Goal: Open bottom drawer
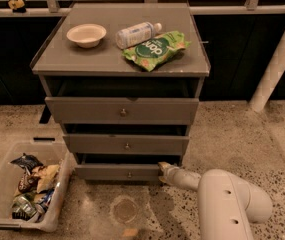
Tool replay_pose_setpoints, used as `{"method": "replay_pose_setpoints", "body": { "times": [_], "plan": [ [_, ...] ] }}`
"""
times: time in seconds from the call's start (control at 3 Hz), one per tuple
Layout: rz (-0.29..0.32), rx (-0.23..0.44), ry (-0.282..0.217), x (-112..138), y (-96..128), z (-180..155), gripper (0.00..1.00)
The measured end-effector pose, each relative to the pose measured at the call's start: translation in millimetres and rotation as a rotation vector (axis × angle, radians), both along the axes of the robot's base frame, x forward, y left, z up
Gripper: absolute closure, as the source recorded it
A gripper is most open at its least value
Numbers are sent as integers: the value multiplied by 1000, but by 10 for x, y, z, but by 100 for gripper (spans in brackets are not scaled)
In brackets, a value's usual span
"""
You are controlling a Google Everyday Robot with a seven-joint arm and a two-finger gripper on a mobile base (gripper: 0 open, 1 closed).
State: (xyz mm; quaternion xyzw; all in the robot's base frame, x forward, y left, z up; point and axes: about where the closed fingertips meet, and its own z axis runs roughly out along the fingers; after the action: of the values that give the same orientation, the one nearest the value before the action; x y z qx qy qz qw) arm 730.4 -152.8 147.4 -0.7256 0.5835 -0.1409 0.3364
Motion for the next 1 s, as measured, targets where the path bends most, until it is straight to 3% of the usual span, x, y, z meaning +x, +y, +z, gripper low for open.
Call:
{"method": "replay_pose_setpoints", "body": {
  "times": [1.0],
  "plan": [
    [14, -1, -3, -123, -2, -40, 100]
  ]
}}
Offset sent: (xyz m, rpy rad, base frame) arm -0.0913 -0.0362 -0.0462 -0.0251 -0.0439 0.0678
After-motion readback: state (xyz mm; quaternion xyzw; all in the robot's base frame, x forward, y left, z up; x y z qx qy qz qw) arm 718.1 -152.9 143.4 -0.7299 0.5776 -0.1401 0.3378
